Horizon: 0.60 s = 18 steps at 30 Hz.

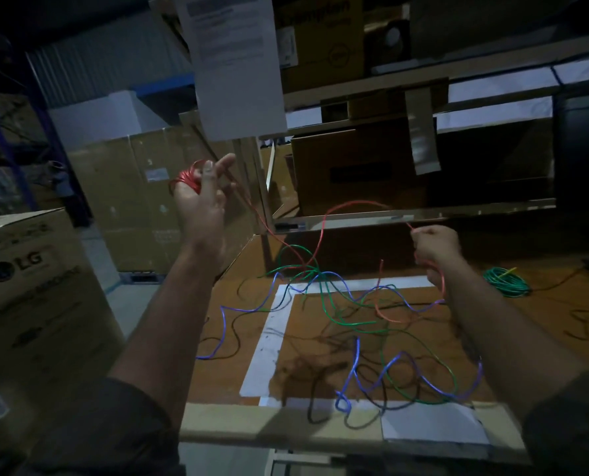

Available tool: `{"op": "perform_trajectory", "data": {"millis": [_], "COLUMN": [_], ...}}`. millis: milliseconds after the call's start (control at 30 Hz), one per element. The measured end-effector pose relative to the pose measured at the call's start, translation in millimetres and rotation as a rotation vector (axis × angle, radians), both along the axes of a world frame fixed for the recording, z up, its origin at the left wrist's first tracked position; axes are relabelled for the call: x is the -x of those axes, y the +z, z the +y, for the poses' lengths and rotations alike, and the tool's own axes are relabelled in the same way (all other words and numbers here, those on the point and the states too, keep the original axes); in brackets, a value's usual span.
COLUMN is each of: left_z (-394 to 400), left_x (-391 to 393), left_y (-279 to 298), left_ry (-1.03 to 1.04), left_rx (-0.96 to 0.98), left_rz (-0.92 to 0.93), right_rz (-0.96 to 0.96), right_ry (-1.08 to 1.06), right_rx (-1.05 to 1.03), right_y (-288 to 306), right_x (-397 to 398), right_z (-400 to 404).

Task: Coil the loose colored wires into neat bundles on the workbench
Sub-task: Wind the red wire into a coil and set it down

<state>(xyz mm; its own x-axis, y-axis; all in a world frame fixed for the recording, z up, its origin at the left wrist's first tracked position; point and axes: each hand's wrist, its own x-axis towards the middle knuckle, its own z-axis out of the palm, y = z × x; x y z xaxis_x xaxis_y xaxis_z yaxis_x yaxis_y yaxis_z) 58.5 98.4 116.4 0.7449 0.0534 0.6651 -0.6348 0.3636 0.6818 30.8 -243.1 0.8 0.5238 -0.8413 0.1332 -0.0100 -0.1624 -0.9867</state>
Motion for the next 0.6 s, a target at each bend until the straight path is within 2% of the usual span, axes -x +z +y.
{"op": "perform_trajectory", "data": {"millis": [67,200,333,467,600], "left_z": [-0.9,1.1,-0.7,-2.5,-4.1], "left_x": [-1.6,-12.7,-24.2,-32.0,-29.3], "left_y": [0.1,-1.9,-17.3,-31.9,-29.1], "left_ry": [0.002,0.039,0.073,0.027,-0.034], "left_rx": [-0.065,-0.124,-0.230,-0.330,-0.395], "left_rz": [-0.011,0.052,0.114,0.186,0.220], "right_rz": [0.021,-0.180,-0.237,-0.335,-0.371], "right_ry": [0.054,0.057,0.223,0.534,0.692], "right_rx": [-0.099,-0.220,-0.052,0.089,0.132], "right_y": [-6.6,6.8,42.4,77.0,86.9], "right_x": [-3.1,9.7,30.0,56.6,79.8], "right_z": [-6.3,2.7,25.3,60.9,100.7]}}
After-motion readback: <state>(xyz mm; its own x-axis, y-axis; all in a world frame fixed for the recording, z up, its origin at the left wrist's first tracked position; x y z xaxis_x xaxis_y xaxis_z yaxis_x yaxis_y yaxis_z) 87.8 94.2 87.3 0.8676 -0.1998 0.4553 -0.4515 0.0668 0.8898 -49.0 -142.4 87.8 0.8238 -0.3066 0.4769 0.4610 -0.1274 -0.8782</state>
